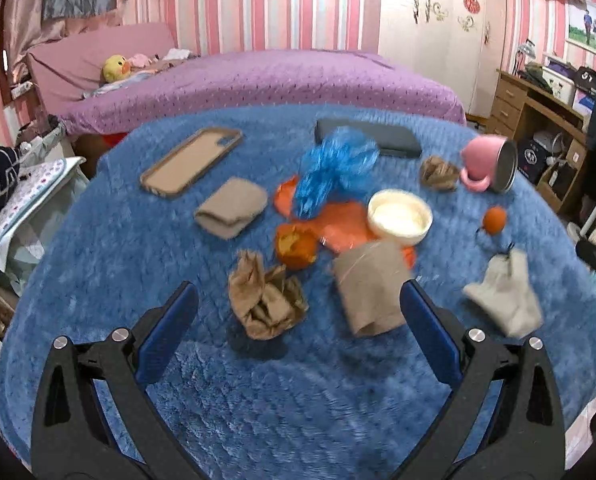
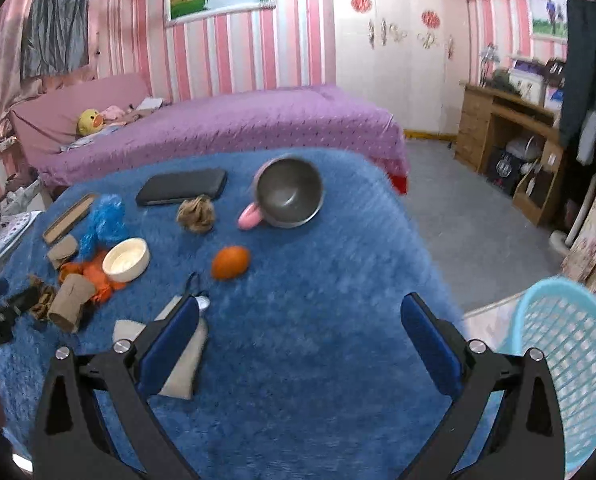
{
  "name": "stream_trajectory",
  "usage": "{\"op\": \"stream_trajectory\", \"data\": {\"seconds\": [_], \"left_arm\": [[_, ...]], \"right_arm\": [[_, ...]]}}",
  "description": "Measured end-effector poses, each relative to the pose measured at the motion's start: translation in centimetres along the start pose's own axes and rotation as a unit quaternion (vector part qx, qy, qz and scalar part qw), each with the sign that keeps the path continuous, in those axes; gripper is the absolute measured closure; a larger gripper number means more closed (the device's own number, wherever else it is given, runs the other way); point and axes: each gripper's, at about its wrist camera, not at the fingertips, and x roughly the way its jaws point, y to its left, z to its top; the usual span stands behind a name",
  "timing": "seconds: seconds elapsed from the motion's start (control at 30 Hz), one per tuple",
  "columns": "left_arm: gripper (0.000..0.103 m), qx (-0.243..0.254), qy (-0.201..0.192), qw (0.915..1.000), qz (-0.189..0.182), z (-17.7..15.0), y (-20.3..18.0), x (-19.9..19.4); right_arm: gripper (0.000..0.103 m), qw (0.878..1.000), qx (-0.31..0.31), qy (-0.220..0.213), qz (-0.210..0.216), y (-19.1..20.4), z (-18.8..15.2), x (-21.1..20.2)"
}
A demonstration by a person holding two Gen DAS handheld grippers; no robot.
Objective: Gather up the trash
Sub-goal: 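Return to the bed and grasp the brown paper scrap with left tool, then lift the paper scrap with left tool while right tool grasps the white cloth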
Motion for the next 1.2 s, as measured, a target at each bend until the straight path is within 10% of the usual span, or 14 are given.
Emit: {"op": "stream_trajectory", "data": {"seconds": [0.77, 1.2], "left_arm": [[0.072, -0.009, 0.049, 0.9987, -0.002, -1.5, 2.0, 3.6], [0.072, -0.028, -0.003, 0.9994, 0.022, 0.6, 2.7, -1.1]], "right_arm": [[0.005, 0.999, -0.040, 0.017, 0.006, 3.0, -1.3, 1.0], [0.005, 0.994, -0.084, 0.051, 0.051, 7.3, -2.6, 2.7]]}}
